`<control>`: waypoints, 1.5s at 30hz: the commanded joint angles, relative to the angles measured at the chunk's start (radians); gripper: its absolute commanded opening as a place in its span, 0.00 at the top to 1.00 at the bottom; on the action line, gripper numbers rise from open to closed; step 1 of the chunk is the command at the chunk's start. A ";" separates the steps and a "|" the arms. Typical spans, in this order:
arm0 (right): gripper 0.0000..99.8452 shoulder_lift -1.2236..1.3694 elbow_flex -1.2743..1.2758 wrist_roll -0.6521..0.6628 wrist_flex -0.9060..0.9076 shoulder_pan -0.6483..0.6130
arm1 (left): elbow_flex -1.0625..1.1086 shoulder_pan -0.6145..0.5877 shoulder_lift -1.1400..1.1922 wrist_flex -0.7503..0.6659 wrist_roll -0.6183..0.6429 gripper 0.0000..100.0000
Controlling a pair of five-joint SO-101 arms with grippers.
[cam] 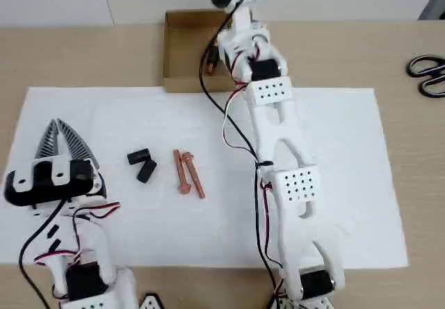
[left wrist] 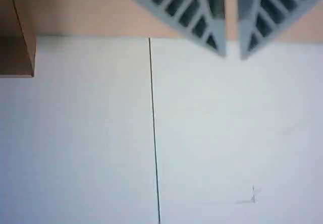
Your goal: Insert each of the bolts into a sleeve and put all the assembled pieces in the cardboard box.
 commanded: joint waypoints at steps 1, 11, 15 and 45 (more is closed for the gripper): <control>0.81 -0.079 -0.218 -0.025 0.312 -0.027 | -0.038 -0.005 -0.014 -0.021 0.002 0.99; 0.81 -0.154 -0.304 -0.069 0.748 -0.239 | -0.084 -0.173 -0.014 -0.020 0.000 0.99; 0.81 -0.186 -0.304 -0.256 0.756 -0.328 | -0.081 -0.404 -0.014 -0.018 0.003 0.99; 0.81 -0.203 0.003 0.017 0.806 -0.575 | 0.024 -1.082 -0.014 -0.020 0.005 0.99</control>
